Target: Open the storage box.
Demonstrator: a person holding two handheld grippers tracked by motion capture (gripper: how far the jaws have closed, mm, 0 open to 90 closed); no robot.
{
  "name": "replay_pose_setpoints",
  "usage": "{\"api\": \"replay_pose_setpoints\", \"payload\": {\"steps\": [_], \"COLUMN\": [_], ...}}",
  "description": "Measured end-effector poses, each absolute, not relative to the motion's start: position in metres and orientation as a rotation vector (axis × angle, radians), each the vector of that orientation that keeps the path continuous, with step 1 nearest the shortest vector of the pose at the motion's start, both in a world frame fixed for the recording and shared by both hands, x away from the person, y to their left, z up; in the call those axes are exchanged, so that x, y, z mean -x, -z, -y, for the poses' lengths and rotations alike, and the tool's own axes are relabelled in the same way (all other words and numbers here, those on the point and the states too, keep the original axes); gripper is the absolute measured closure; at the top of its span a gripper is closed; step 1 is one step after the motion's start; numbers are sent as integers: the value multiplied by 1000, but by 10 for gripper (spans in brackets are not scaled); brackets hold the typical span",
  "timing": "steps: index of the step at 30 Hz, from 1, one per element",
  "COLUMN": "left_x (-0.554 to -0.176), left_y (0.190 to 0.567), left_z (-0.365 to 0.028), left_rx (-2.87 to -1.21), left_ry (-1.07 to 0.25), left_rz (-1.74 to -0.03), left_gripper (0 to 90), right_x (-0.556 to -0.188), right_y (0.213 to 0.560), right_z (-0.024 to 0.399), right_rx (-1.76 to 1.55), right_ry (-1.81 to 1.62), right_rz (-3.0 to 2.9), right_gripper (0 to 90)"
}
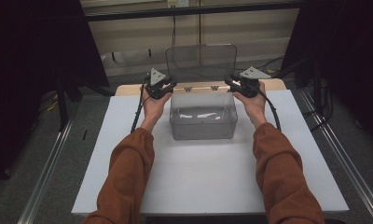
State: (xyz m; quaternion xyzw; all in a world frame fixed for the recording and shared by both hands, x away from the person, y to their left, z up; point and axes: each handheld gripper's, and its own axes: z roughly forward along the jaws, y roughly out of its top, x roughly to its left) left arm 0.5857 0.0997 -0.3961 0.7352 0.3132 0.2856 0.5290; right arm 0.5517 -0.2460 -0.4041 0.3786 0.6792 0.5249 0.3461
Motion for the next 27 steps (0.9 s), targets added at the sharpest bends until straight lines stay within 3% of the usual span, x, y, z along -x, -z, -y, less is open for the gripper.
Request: {"api": "replay_pose_setpoints", "payload": {"steps": [27], "left_x": [-597], "left_y": [401], "left_z": [-99], "left_rx": [-1762], "left_ry": [-569], "left_rz": [-828], "left_gripper": [652], "right_x": [-568], "right_y": [398], "right_z": [248], "right_rx": [-1140], "right_ry": [-1378], "right_rz": [-1825], "right_gripper": [672]}}
